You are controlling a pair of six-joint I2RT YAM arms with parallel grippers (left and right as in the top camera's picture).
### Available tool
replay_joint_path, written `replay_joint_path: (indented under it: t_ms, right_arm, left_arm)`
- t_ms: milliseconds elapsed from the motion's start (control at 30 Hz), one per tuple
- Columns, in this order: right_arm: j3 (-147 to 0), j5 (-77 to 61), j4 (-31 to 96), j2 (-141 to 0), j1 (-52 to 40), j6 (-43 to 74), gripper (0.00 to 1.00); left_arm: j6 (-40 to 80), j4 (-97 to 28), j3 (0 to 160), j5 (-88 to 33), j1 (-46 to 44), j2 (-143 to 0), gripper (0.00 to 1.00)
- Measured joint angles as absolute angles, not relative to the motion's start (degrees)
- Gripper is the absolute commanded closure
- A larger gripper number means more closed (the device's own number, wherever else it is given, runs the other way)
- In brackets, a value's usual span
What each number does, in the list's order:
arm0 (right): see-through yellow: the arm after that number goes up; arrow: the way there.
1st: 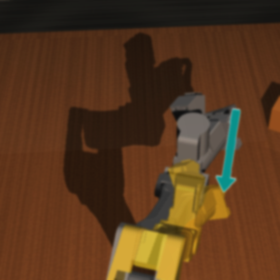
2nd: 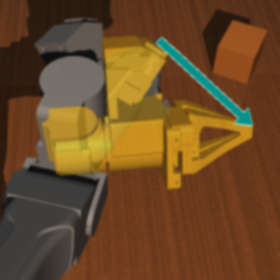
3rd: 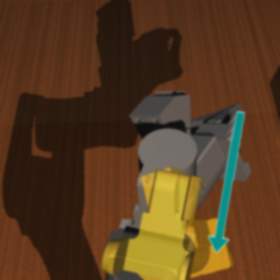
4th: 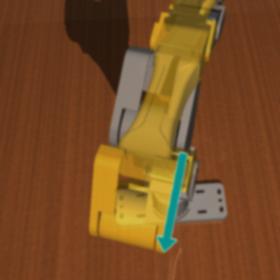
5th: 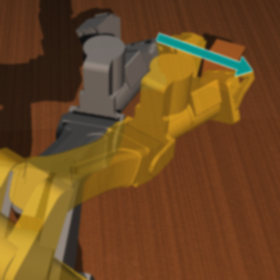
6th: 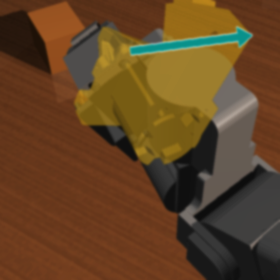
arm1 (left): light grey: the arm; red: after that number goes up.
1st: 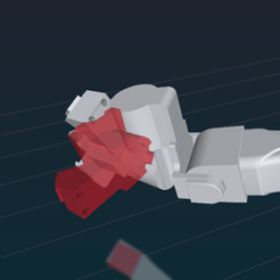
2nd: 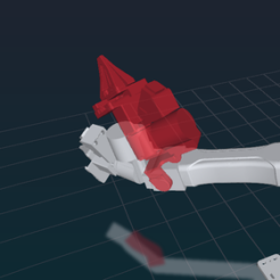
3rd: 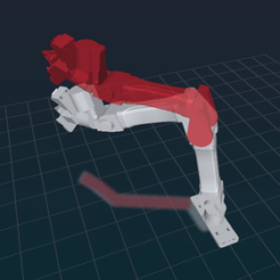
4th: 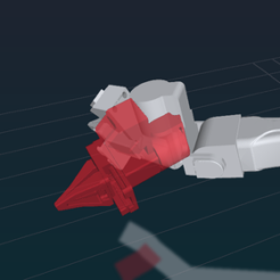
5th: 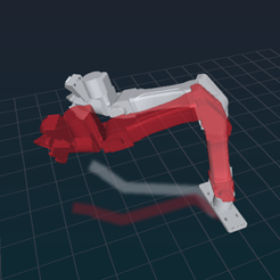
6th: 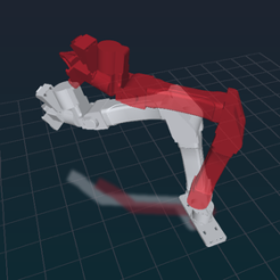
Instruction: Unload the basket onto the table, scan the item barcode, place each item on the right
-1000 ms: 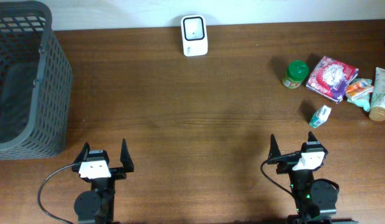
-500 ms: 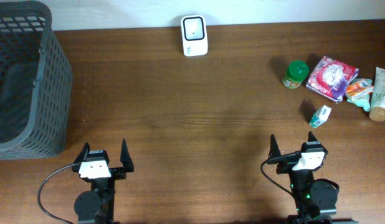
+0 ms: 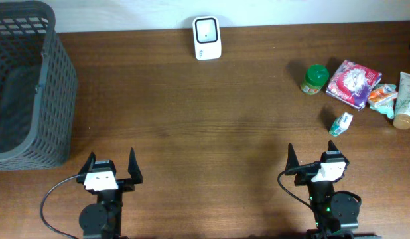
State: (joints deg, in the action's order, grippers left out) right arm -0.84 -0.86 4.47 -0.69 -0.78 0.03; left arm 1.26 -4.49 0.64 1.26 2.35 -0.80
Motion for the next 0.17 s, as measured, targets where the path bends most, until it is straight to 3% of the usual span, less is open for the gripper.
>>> replay_joint_path:
  t_ms: [167]
  right_arm:
    - [-0.84, -0.86, 4.47, -0.69, -0.78, 0.01, 0.01]
  left_arm:
    - [1.26, -4.51, 0.64, 1.26, 2.35, -0.80, 0.01]
